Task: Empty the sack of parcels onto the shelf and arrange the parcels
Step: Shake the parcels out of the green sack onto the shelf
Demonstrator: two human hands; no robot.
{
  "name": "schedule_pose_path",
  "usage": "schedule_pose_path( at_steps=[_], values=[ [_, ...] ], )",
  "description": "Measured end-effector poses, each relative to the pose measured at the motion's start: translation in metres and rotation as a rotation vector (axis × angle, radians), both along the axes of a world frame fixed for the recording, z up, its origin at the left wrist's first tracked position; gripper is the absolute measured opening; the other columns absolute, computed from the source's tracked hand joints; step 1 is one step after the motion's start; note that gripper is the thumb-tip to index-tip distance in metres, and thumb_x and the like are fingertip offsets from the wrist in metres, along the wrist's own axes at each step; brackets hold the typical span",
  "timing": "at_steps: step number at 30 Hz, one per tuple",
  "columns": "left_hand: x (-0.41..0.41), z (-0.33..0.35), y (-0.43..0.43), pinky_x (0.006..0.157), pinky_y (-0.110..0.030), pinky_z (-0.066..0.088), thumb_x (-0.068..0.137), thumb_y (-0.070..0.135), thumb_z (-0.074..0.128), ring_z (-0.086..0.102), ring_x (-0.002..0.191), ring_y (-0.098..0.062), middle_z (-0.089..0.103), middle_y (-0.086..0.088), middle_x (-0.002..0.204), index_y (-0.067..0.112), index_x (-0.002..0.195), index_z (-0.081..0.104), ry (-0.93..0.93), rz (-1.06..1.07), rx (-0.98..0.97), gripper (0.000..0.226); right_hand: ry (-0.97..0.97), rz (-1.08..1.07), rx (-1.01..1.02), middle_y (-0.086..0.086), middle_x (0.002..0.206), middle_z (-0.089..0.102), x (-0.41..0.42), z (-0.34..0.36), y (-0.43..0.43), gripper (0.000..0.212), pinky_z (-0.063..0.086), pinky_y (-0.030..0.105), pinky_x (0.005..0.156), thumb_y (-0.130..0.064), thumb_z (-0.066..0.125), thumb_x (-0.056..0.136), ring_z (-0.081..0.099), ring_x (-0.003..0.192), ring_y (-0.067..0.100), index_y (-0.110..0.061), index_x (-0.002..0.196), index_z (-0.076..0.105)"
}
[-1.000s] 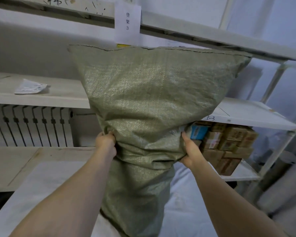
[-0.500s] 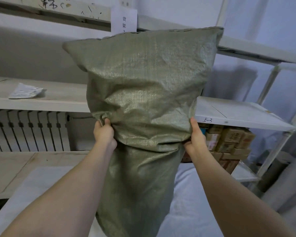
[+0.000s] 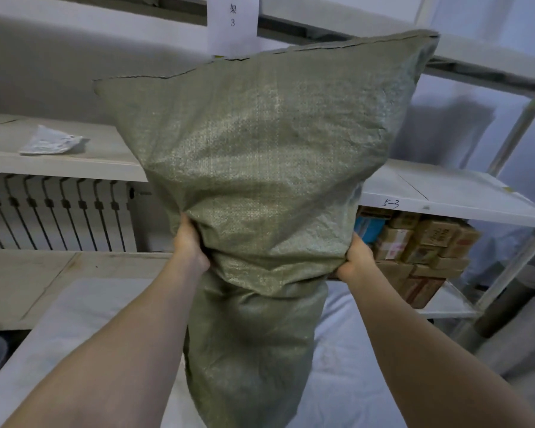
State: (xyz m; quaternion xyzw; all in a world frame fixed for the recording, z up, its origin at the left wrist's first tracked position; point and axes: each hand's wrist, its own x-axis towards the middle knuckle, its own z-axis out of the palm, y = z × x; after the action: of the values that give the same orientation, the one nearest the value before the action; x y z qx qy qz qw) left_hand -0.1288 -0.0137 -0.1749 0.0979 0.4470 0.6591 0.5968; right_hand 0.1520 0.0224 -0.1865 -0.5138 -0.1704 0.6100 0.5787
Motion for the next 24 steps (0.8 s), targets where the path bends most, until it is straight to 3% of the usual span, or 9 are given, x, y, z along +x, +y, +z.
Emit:
schedule_pose_path(
  at_steps=[3,6,8,11,13,17,20,24],
  values=[
    [0.002,0.000,0.003,0.090,-0.039,0.050,0.088,0.060,0.055,0.061,0.109,-0.026,0.067,-0.006,0.116,0.018,0.120,0.065,0.067,-0.119,-0.095,0.055,0.021,0.176,0.002,0.019,0.121,0.063,0.000,0.001,-0.004,0.045,0.048,0.049,0.099,-0.048,0.052,0.095,0.059,0.112,0.037,-0.012,0.119,0.063],
    [0.003,0.000,0.010,0.093,-0.037,0.050,0.091,0.052,0.056,0.061,0.107,-0.025,0.068,-0.007,0.115,0.017,0.117,0.067,0.079,-0.129,-0.099,0.046,0.002,0.178,-0.049,0.019,0.120,0.063,0.002,-0.001,-0.002,0.035,0.052,0.045,0.078,-0.039,0.051,0.099,0.061,0.104,0.035,-0.008,0.110,0.063],
    [0.005,0.000,0.013,0.090,-0.036,0.049,0.094,0.048,0.053,0.061,0.099,-0.024,0.068,-0.005,0.104,0.016,0.103,0.067,0.065,-0.106,-0.072,0.035,-0.031,0.133,-0.068,0.018,0.120,0.065,0.002,-0.006,0.001,0.033,0.053,0.043,0.072,-0.037,0.054,0.098,0.063,0.101,0.034,-0.008,0.110,0.063],
    [0.004,-0.005,0.016,0.098,-0.039,0.048,0.096,0.046,0.051,0.060,0.108,-0.027,0.067,-0.007,0.112,0.016,0.104,0.066,0.046,-0.098,-0.031,0.035,-0.142,0.106,-0.126,0.014,0.109,0.063,0.001,-0.007,0.002,0.040,0.045,0.041,0.092,-0.043,0.054,0.096,0.057,0.106,0.030,-0.007,0.111,0.059],
    [0.002,-0.009,0.018,0.100,-0.041,0.048,0.097,0.045,0.048,0.059,0.111,-0.028,0.066,-0.007,0.117,0.017,0.106,0.065,0.059,-0.106,-0.024,0.033,-0.152,0.112,-0.175,0.013,0.115,0.061,0.002,-0.009,0.001,0.049,0.037,0.049,0.105,-0.053,0.057,0.090,0.054,0.113,0.035,-0.010,0.114,0.060],
    [0.001,-0.006,0.016,0.092,-0.038,0.050,0.095,0.041,0.048,0.060,0.106,-0.027,0.066,-0.007,0.114,0.019,0.112,0.064,0.098,-0.057,-0.015,0.032,-0.135,-0.003,-0.066,0.014,0.118,0.067,0.007,-0.012,0.001,0.038,0.053,0.049,0.091,-0.042,0.061,0.089,0.063,0.104,0.036,-0.016,0.116,0.061],
    [-0.002,-0.003,0.018,0.095,-0.044,0.052,0.076,0.042,0.055,0.063,0.104,-0.028,0.067,-0.005,0.117,0.022,0.118,0.065,0.105,0.031,-0.006,0.047,-0.095,-0.050,0.064,0.013,0.111,0.066,0.003,0.006,-0.009,0.021,0.051,0.049,0.095,-0.033,0.057,0.095,0.063,0.102,0.034,-0.017,0.107,0.063],
    [0.004,0.013,0.014,0.092,-0.046,0.054,0.079,0.041,0.058,0.065,0.102,-0.029,0.070,-0.006,0.113,0.019,0.116,0.067,0.094,0.061,0.072,0.044,-0.148,-0.076,0.195,0.009,0.115,0.066,0.008,0.034,-0.013,0.023,0.051,0.047,0.096,-0.030,0.053,0.098,0.062,0.105,0.031,-0.022,0.115,0.066]
  ],
)
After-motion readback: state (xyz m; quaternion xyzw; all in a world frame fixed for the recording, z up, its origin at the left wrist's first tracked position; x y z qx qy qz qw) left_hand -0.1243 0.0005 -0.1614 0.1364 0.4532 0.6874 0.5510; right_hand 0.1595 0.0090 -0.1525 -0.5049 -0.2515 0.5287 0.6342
